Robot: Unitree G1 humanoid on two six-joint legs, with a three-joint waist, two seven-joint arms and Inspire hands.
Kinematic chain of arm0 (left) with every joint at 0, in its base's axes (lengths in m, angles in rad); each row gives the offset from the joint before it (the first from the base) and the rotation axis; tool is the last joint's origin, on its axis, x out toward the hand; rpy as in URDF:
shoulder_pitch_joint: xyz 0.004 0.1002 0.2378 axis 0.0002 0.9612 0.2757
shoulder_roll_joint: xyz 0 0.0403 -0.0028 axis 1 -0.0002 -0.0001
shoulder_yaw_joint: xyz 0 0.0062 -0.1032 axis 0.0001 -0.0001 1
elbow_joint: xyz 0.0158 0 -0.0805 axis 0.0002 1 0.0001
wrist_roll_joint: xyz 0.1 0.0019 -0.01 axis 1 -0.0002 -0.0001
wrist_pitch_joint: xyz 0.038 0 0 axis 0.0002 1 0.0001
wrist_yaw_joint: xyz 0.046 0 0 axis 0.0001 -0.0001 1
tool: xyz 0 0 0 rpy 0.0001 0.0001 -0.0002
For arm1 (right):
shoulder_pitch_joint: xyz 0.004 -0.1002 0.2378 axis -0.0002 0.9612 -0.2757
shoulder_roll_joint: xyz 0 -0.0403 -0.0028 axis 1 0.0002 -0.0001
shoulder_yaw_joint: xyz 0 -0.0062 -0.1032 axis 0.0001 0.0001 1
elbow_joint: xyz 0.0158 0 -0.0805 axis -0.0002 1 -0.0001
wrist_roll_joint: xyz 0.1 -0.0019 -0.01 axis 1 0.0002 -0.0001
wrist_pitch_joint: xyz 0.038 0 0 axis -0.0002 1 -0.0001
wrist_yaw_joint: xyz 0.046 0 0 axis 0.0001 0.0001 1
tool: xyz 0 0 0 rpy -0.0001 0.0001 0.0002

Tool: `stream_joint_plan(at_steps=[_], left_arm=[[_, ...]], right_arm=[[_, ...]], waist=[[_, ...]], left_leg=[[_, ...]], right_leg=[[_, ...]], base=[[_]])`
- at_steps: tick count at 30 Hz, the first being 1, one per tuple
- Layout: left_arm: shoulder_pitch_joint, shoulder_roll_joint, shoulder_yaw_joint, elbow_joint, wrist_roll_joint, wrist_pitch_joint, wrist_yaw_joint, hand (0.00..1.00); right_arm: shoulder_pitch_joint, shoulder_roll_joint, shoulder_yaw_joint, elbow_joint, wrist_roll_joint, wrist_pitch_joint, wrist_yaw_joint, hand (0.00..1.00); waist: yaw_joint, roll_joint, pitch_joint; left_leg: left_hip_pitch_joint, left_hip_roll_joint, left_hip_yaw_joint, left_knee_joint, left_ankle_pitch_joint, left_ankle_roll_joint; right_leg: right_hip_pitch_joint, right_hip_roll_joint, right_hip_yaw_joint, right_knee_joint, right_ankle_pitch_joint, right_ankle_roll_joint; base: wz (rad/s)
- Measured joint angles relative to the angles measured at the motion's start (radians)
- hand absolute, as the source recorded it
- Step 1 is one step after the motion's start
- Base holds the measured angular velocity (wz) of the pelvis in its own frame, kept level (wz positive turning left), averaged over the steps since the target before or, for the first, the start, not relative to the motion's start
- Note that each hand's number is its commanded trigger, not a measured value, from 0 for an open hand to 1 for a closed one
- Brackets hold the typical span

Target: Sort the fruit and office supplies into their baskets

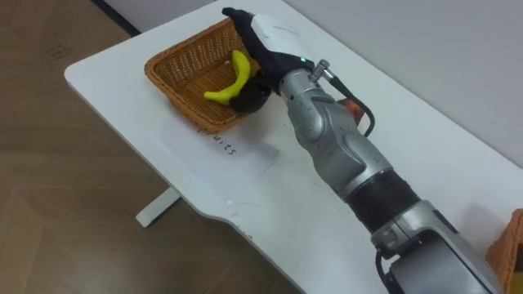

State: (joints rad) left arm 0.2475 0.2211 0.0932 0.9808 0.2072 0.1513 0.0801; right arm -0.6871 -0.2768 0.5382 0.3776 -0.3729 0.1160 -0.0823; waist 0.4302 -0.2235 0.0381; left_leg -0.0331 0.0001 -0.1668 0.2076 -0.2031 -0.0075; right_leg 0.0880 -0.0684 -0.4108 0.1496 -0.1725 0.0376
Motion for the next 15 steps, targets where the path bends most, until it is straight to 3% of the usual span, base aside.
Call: stream_joint_plan(at_steps=[4, 6, 9, 10, 15], left_arm=[[0.000, -0.008, 0.000, -0.002, 0.000, 0.000, 0.008, 0.00], [-0.002, -0.018, -0.001, -0.002, 0.001, 0.000, 0.020, 0.00], [0.000, -0.024, -0.030, -0.003, 0.001, -0.001, 0.043, 0.00], [0.005, -0.026, -0.037, -0.006, 0.001, -0.001, 0.051, 0.00], [0.030, -0.034, -0.045, -0.019, 0.003, -0.003, 0.065, 0.00]], right_arm=[[0.000, 0.000, -0.064, -0.019, 0.025, -0.019, -0.066, 0.00], [0.000, 0.000, -0.081, -0.034, 0.035, -0.025, -0.104, 0.00], [0.001, 0.000, -0.092, -0.047, 0.090, -0.051, -0.162, 0.00], [0.002, 0.000, -0.093, -0.047, 0.124, -0.052, -0.174, 0.00], [0.003, 0.009, -0.133, -0.048, 0.206, -0.052, -0.219, 0.00]], waist=[[-0.026, 0.023, -0.0011], [-0.034, 0.039, -0.0082], [-0.052, 0.077, -0.0120], [-0.058, 0.087, -0.0174], [-0.094, 0.091, -0.0233]], left_leg=[[-0.007, -0.002, 0.004, 0.014, 0.000, 0.000], [-0.004, -0.004, 0.012, 0.015, 0.000, 0.000], [0.009, -0.005, 0.022, 0.014, 0.000, 0.000], [0.013, -0.005, 0.027, 0.013, 0.000, 0.000], [0.037, -0.004, 0.033, 0.004, 0.000, 0.000]], right_leg=[[-0.004, -0.002, 0.009, 0.000, 0.000, 0.000], [-0.003, -0.004, 0.027, 0.000, 0.000, 0.000], [0.006, -0.007, 0.029, 0.000, 0.000, 0.000], [0.009, -0.008, 0.028, 0.000, 0.000, 0.000], [0.026, -0.008, 0.031, 0.000, 0.000, 0.001]], base=[[0.03], [-0.06], [-0.08], [-0.13], [-0.04]])
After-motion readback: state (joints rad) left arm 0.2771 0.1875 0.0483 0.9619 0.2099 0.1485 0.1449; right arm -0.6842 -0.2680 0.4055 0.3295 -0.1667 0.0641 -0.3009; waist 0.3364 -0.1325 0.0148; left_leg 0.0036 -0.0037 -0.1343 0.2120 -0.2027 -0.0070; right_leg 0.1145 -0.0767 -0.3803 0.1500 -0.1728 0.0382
